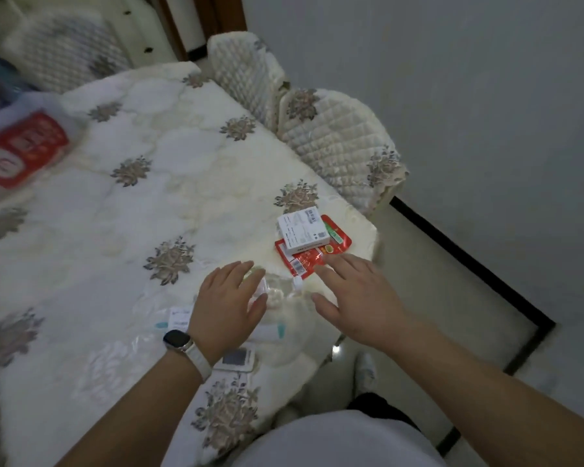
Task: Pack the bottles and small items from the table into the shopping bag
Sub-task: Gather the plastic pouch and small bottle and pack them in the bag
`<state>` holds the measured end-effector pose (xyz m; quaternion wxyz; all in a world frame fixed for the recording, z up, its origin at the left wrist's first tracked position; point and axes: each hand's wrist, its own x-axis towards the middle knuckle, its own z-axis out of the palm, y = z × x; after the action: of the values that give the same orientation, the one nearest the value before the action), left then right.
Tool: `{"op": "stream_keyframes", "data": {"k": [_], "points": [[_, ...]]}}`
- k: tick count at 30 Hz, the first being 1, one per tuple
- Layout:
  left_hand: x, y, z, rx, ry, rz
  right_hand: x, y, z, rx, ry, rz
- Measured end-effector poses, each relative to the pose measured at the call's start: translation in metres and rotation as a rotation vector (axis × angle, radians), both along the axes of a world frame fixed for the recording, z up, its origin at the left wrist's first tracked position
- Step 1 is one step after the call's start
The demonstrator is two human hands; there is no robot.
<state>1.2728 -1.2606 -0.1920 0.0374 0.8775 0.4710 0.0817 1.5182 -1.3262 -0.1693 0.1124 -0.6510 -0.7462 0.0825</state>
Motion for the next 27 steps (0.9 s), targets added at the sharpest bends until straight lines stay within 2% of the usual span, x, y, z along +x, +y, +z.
{"op": "stream_keyframes", "data": {"k": [7, 11, 16, 20, 23, 27], "points": [[0.006, -0.021, -0.01, -0.072, 0.029, 0.366, 0.025, 0.058, -0.017, -0.041, 0.047, 0.334], [0.0, -0.048, -0.014, -0.123, 0.019, 0.616, 0.012, 0.08, -0.024, -0.055, 0.05, 0.52], [-0.01, -0.092, -0.032, -0.165, -0.013, 0.816, -0.022, 0.093, -0.036, -0.101, 0.035, 0.695], [-0.015, -0.102, -0.053, -0.222, -0.142, 0.977, -0.052, 0.1, -0.049, -0.164, 0.0, 0.759], [-0.016, -0.094, -0.061, -0.268, -0.305, 1.094, -0.069, 0.105, -0.055, -0.203, -0.045, 0.768], [-0.021, -0.076, -0.074, -0.247, -0.466, 1.138, -0.081, 0.117, -0.061, -0.271, -0.102, 0.736]]}}
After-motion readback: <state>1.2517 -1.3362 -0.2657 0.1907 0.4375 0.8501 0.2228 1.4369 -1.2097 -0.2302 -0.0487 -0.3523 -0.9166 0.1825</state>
